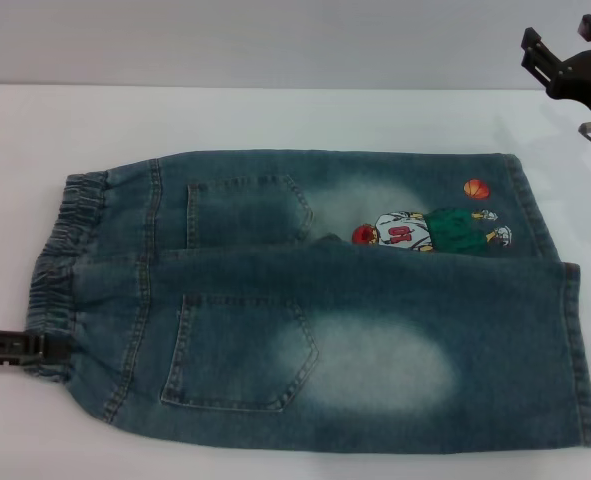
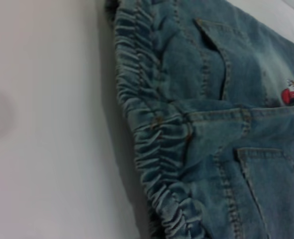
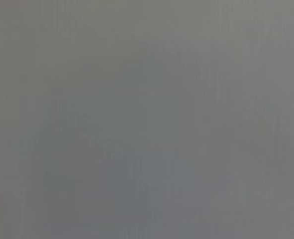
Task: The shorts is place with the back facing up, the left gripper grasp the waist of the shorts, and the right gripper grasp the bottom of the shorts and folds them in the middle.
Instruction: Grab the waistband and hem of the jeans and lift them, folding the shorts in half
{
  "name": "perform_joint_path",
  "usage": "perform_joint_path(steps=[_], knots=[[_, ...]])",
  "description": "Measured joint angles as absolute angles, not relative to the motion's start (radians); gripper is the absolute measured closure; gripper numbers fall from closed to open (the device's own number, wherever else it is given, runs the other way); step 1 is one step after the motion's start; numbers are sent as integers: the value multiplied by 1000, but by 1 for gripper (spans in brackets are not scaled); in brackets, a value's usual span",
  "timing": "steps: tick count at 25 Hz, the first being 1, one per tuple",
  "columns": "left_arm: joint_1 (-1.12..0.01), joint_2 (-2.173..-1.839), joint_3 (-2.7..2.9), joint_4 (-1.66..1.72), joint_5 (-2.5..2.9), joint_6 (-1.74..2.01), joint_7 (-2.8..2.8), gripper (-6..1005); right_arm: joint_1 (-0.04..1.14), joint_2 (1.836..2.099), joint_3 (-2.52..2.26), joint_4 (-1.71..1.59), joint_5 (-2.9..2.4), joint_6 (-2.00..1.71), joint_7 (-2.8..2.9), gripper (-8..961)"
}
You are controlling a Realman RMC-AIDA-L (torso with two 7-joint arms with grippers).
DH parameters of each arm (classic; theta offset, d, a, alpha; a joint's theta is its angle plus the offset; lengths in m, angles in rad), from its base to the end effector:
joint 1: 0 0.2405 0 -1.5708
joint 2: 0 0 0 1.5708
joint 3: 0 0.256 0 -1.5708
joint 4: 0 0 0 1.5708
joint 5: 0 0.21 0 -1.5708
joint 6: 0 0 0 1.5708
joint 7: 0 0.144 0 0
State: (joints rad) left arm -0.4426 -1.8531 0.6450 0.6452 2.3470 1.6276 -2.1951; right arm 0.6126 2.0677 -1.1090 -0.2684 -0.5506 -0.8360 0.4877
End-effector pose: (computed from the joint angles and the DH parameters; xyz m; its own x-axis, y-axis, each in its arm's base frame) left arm -0.3617 0.2894 0.0795 0.2224 0.9471 0.2314 0.9749 -0.2142 -0.0602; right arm 0.2878 0.4177 0.0113 0.7307 -0.0388 -0.6816 -0.6639 -0.2731 -0.6962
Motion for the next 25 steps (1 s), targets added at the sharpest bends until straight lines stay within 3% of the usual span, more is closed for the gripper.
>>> perform_joint_path(steps=[21, 25], knots=[[-449, -1858, 636, 684, 2344, 1692, -2157, 372, 607, 2068, -1106, -271, -551, -836, 488, 221], [-450, -1861, 635, 686, 2349, 1691, -2157, 459, 607, 2067, -1106, -273, -551, -836, 488, 221]])
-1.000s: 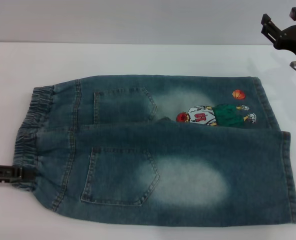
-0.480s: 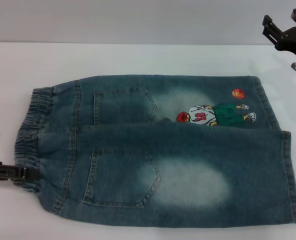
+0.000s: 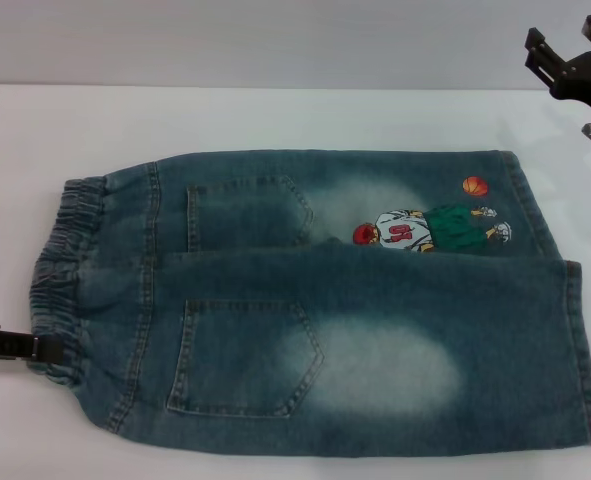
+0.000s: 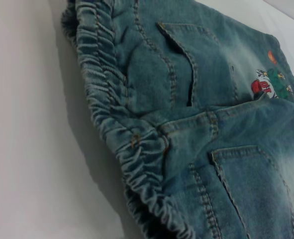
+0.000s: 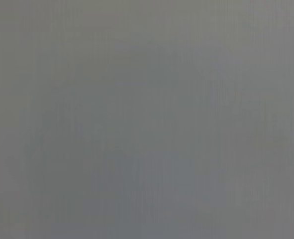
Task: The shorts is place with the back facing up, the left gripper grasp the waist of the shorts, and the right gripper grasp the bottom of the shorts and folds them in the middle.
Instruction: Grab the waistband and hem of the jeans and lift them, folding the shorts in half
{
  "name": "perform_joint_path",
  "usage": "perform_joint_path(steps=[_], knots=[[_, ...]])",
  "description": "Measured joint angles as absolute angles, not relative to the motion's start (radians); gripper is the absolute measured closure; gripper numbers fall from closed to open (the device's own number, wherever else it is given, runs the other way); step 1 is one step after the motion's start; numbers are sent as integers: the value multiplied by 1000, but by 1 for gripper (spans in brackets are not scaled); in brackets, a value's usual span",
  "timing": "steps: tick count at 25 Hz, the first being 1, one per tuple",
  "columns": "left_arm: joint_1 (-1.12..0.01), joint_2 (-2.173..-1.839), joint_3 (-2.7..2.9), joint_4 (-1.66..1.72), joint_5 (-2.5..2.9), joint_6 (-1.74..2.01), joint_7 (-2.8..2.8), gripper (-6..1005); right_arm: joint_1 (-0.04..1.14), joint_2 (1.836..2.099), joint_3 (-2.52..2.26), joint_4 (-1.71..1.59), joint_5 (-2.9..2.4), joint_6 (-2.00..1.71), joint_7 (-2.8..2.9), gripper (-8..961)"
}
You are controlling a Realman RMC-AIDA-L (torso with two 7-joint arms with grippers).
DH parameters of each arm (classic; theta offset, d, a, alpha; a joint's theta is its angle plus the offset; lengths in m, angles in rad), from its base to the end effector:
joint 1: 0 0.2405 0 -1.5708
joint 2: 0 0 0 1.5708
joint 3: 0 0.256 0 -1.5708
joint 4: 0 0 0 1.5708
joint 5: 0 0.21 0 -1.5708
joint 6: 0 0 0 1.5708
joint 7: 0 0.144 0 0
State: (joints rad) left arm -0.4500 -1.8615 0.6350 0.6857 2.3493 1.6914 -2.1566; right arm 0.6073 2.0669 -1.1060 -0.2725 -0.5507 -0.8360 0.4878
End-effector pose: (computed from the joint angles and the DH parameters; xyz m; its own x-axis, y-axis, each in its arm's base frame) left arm -0.3509 0.2897 0.0825 0.2891 0.9335 0.2123 0.9570 -0.2874 -0.0393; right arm 0.2896 0.4170 0.0129 0.7303 -0.0379 -0.6821 -0.6651 -0.2673 -0.6973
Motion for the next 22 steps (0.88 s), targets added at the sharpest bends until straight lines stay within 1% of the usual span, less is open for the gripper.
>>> perform_joint_path(steps=[7, 10, 15, 19, 22], knots=[[-457, -1862, 632, 687, 2351, 1682, -2164, 612, 606, 2066, -1106, -274, -551, -837, 488, 221], [-459, -1862, 630, 687, 2348, 1679, -2166, 843, 606, 2065, -1105, -280, -550, -842, 497, 221], [-460, -1861, 628, 687, 2346, 1676, -2166, 958, 603, 2058, -1127, -341, -596, -844, 658, 221], [-460, -1862, 627, 687, 2346, 1674, -2167, 958, 593, 2035, -1140, -448, -818, -858, 990, 221], [-460, -1868, 607, 687, 2344, 1672, -2162, 958, 603, 2004, -1116, -510, -1044, -940, 1260, 221]])
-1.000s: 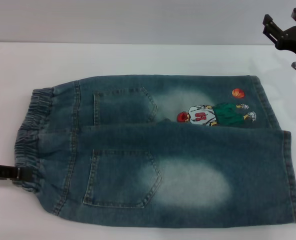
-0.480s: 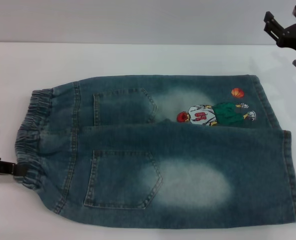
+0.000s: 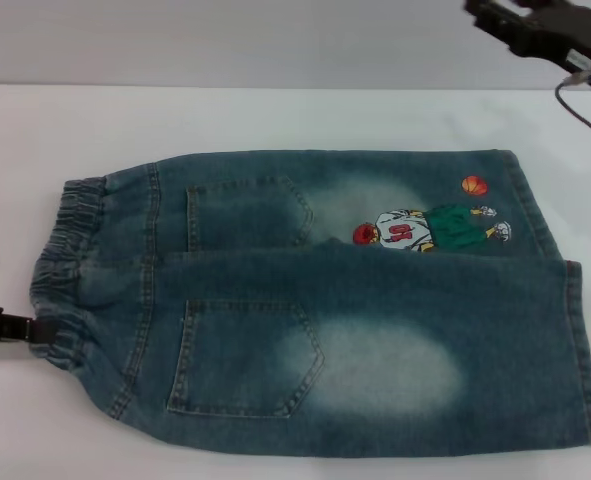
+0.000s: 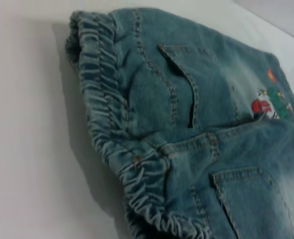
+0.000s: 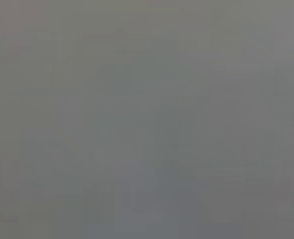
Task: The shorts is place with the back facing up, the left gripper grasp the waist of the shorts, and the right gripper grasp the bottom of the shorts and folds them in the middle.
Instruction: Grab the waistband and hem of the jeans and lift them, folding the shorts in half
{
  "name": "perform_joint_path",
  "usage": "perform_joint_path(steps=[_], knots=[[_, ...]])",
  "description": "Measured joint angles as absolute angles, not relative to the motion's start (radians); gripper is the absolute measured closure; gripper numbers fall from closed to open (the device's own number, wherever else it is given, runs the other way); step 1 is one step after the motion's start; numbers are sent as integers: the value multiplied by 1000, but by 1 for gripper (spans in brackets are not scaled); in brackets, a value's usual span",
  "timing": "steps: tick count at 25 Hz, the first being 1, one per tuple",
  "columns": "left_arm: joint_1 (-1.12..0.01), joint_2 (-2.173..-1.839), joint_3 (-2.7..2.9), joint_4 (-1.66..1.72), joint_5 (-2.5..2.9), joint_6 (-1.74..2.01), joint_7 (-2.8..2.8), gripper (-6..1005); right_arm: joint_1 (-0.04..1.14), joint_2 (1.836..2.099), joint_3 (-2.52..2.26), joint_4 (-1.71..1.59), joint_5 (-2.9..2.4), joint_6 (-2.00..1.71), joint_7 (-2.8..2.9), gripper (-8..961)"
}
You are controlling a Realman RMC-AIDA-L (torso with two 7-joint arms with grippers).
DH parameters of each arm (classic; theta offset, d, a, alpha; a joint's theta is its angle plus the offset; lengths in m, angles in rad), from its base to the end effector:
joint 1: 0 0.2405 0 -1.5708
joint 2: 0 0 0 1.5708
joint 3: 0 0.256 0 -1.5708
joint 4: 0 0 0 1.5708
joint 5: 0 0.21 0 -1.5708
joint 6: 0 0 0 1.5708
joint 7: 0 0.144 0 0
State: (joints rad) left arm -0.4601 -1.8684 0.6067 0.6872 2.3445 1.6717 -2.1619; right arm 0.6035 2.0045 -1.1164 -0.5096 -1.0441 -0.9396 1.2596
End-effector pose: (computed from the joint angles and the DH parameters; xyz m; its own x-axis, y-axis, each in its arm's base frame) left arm -0.3487 0.2964 0.0833 0.2827 0.9254 0.2524 0.9587 -0.2815 -0.0415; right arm 0.2363 0.4291 0.0324 0.5562 -0.1837 -0.8105 -0.7371 -0.5594 -0.3791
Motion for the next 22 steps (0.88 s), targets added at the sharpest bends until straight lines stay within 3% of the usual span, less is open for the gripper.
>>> perform_joint_path(steps=[4, 8, 22], knots=[[-461, -1872, 582, 687, 2344, 1667, -2158, 957, 663, 1952, -1019, -533, -1351, -1141, 1522, 222], [-461, -1876, 575, 687, 2342, 1659, -2157, 957, 733, 1919, -914, -540, -1650, -1340, 1637, 222], [-461, -1885, 545, 687, 2334, 1636, -2157, 956, 786, 1889, -862, -587, -2027, -1626, 1650, 222]])
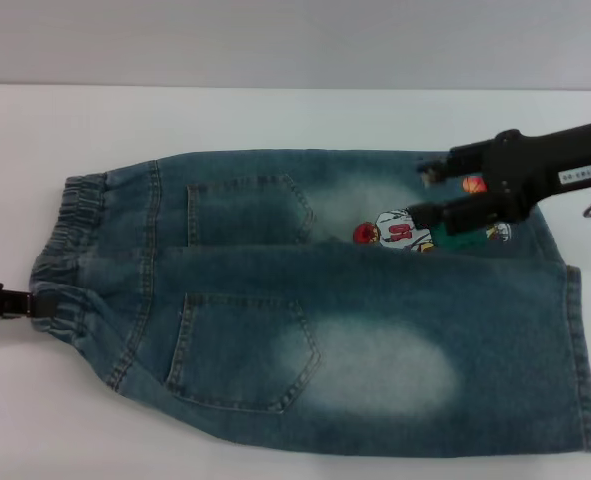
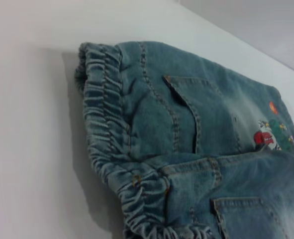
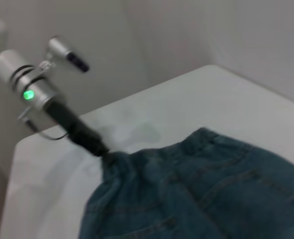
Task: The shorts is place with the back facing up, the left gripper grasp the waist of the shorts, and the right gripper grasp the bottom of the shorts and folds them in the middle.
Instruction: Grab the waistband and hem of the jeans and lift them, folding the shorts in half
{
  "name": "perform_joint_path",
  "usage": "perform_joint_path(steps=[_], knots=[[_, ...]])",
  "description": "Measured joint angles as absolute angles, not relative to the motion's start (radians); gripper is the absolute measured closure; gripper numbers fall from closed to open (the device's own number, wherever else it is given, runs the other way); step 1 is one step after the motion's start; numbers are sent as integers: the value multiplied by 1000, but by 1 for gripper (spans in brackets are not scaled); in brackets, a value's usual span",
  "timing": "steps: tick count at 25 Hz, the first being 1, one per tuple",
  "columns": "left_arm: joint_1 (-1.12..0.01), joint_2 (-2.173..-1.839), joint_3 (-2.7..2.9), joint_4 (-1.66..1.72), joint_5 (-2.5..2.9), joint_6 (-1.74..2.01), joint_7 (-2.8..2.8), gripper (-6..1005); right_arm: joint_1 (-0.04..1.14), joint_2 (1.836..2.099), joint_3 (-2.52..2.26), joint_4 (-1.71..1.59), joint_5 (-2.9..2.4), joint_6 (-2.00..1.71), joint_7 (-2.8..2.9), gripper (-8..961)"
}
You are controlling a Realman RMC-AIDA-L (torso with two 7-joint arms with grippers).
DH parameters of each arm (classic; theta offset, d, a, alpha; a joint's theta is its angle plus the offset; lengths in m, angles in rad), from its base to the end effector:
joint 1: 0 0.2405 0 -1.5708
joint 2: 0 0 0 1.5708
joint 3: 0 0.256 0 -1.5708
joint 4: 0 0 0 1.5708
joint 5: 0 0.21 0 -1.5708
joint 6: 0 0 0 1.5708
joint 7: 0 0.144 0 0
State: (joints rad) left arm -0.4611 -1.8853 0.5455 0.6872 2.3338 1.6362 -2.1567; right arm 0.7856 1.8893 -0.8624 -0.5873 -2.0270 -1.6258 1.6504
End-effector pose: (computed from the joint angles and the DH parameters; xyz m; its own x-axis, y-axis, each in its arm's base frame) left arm -0.3496 0.3021 0.0837 0.2593 0.9071 0.3316 0.9644 -0.2616 -0.0385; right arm 0.2040 0.3865 0.0402 0.8757 -0.3775 -0.3012 -0.3974 -0.9176 -0.0054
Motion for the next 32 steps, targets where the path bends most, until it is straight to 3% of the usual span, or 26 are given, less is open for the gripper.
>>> perform_joint_path(steps=[8, 32], knots=[[-472, -1892, 522, 687, 2330, 1620, -2157, 956, 790, 1875, -786, -626, -2138, -1745, 1650, 222], [-475, -1909, 510, 676, 2265, 1574, -2144, 954, 771, 1869, -772, -641, -2411, -1875, 1655, 223]])
